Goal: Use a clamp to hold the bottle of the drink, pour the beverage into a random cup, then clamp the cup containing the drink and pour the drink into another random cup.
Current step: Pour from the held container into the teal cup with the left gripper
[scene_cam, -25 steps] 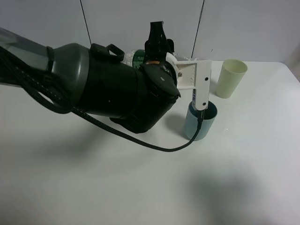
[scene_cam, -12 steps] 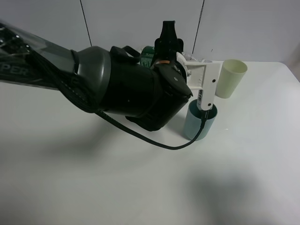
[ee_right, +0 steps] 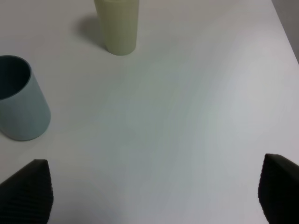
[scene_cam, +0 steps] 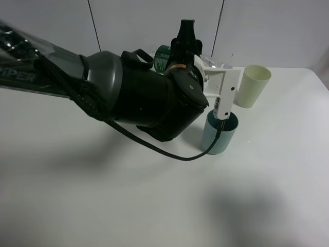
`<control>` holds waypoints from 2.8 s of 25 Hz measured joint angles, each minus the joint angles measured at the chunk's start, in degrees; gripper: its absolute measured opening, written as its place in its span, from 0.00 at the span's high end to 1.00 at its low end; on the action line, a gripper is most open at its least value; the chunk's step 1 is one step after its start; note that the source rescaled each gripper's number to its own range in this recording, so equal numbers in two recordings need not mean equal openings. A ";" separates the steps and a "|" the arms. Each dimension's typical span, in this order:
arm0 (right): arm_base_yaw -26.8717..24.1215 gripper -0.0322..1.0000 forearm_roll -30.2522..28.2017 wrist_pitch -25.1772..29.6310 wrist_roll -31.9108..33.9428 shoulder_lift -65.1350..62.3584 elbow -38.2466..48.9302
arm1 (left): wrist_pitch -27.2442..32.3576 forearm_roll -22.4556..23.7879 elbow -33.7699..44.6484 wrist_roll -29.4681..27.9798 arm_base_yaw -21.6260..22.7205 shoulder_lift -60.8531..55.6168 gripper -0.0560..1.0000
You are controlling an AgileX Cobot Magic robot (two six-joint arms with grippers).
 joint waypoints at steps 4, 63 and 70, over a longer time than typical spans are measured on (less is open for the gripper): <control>0.00 0.39 0.00 0.00 0.00 0.00 0.00 | -0.37 2.89 0.00 0.12 0.95 0.00 0.93; 0.00 0.39 0.00 0.00 0.00 0.00 0.00 | -11.44 10.30 0.00 0.45 1.05 0.00 0.93; 0.00 0.39 0.00 0.00 0.00 0.00 0.00 | -11.44 10.30 0.00 1.45 1.05 0.00 0.93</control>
